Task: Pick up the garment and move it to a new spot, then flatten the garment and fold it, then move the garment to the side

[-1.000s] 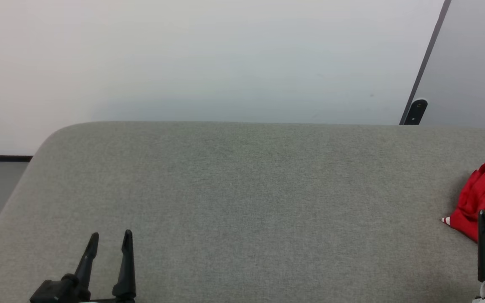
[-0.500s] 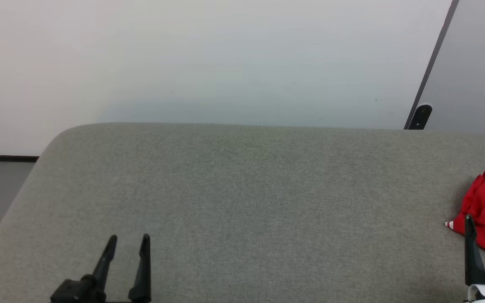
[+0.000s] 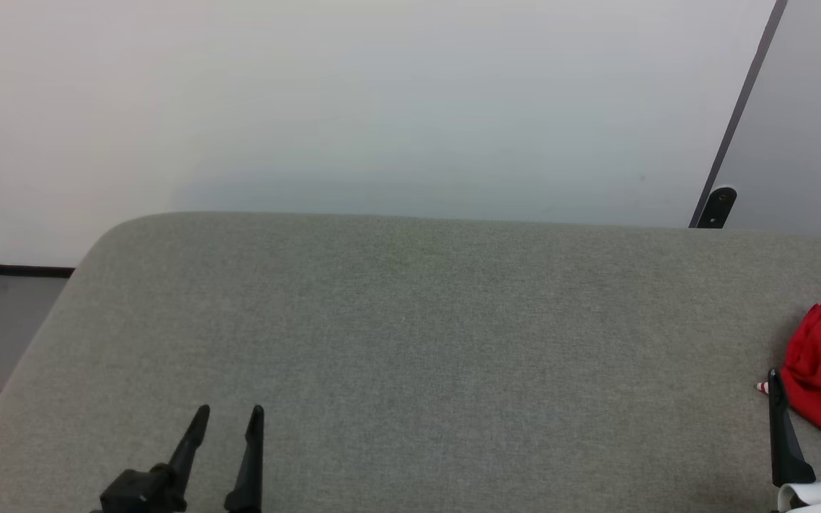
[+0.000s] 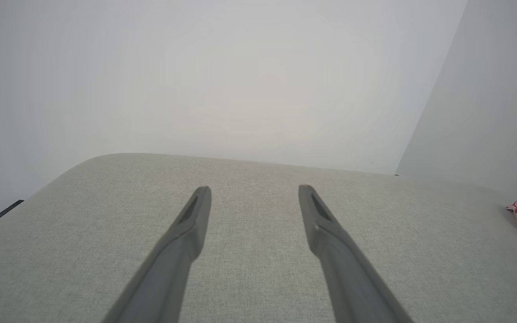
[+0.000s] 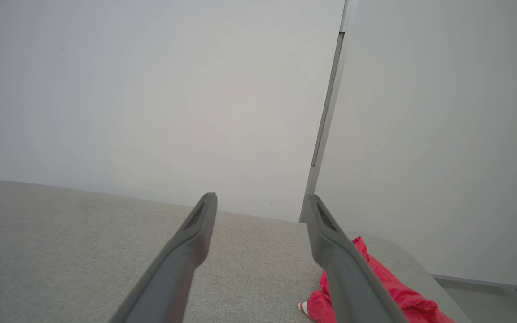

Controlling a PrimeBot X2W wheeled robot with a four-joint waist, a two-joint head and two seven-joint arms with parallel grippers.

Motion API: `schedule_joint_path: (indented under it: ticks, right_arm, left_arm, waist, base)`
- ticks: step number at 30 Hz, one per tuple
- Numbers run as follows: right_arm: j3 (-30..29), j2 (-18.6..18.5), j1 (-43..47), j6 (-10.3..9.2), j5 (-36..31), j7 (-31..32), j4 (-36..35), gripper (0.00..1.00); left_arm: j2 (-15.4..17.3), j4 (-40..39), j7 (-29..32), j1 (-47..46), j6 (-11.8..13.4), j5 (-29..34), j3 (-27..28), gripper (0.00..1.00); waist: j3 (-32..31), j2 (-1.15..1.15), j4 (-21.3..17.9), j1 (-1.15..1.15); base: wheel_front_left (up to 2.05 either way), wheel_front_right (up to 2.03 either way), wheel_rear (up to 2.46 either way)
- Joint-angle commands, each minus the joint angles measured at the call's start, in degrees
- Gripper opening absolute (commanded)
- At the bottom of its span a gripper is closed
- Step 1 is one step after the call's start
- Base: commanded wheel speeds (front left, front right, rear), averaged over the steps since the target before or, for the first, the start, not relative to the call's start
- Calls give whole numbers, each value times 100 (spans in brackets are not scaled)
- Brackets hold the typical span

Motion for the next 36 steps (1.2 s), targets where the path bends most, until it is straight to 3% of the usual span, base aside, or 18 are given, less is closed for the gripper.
schedule_joint_path:
  ticks: [1,15,36]
  right_arm:
    - [13,-32,-38,-7,41,-27,18,100]
    - [29,-127,-73,-7,100,-28,91,100]
    - [-148,-96,28,-7,120,-28,328,100]
  left_arm:
    - [45,-26,3,-18,-15,-62,-21,100]
    - [252,3,3,83,-15,-579,-252,100]
    - [219,28,3,92,-15,-626,-272,100]
  waist:
    - [-7,0,2,0]
    - [-19,0,13,0]
    - [-20,0,-4,0]
  base:
    - [0,0,0]
    - [0,0,0]
    - [0,0,0]
